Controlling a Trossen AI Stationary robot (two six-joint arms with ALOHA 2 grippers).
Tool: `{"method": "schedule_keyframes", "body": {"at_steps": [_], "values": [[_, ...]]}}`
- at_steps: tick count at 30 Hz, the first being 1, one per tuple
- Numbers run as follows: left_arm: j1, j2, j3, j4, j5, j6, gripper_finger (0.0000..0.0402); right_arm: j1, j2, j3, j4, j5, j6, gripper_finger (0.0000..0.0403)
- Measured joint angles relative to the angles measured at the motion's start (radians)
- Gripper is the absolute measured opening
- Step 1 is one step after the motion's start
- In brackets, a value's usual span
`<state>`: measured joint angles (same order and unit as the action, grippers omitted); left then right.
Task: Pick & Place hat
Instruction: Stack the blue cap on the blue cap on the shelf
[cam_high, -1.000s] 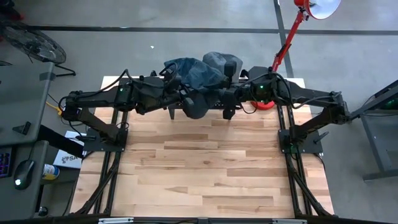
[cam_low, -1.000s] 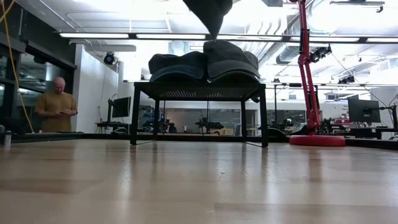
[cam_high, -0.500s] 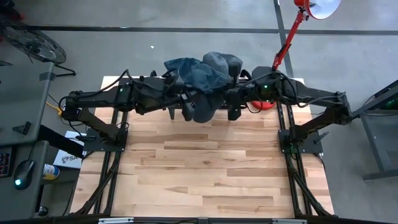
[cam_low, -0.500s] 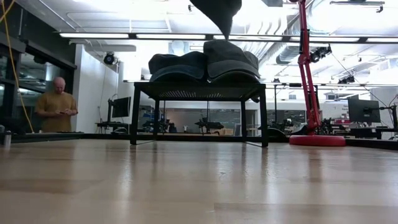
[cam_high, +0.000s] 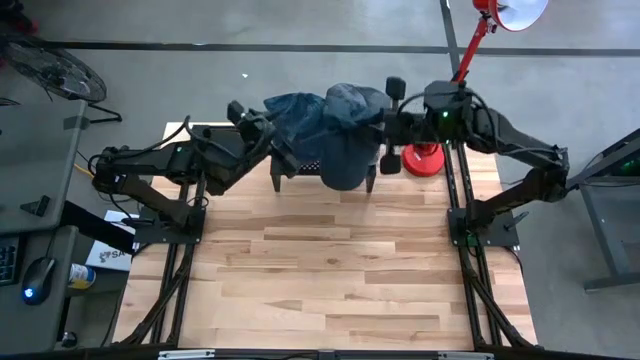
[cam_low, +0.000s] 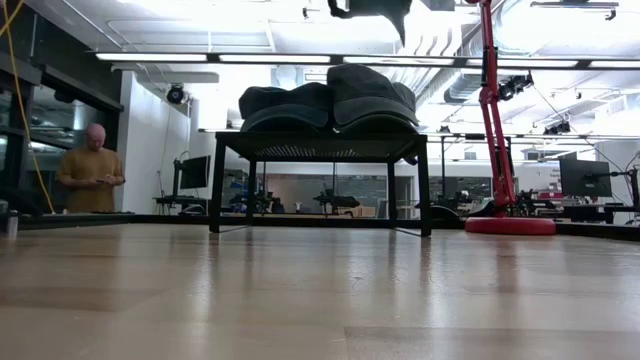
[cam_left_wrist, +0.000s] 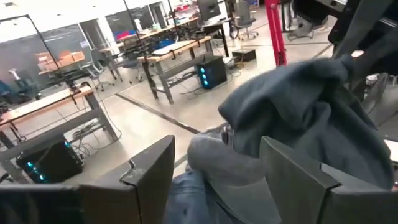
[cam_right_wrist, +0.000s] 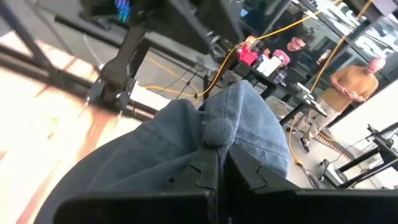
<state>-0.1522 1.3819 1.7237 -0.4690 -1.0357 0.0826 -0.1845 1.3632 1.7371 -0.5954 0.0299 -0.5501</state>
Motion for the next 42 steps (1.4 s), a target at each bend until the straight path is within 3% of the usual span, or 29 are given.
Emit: {"method": "schedule_keyframes", "body": {"at_steps": [7,12,14,20,26,42], "values": [[0.036,0.000,0.000,-0.005,-0.039,0.080,0.0227,-0.053,0.084,0.092,-0.011,-0.048,0.094,0.0000],[0.104,-0.001,0.000,0.058,0.202,0.225,0.0216,-0.059,0.202,0.217,-0.050,-0.033,0.159,0.0000],[0.124,-0.001,0.000,0.059,0.239,0.271,0.0214,-0.059,0.253,0.287,-0.076,-0.004,0.176,0.0000],[0.142,-0.001,0.000,0.061,0.238,0.316,0.0214,-0.064,0.381,0.490,-0.169,0.034,0.213,0.0000],[0.141,-0.001,0.000,0.050,0.241,0.379,0.0214,-0.070,0.482,0.606,-0.188,0.019,0.262,0.0000],[0.141,0.015,0.000,-0.011,0.155,0.393,0.0214,-0.069,0.501,0.603,-0.127,-0.063,0.308,0.0000]]}}
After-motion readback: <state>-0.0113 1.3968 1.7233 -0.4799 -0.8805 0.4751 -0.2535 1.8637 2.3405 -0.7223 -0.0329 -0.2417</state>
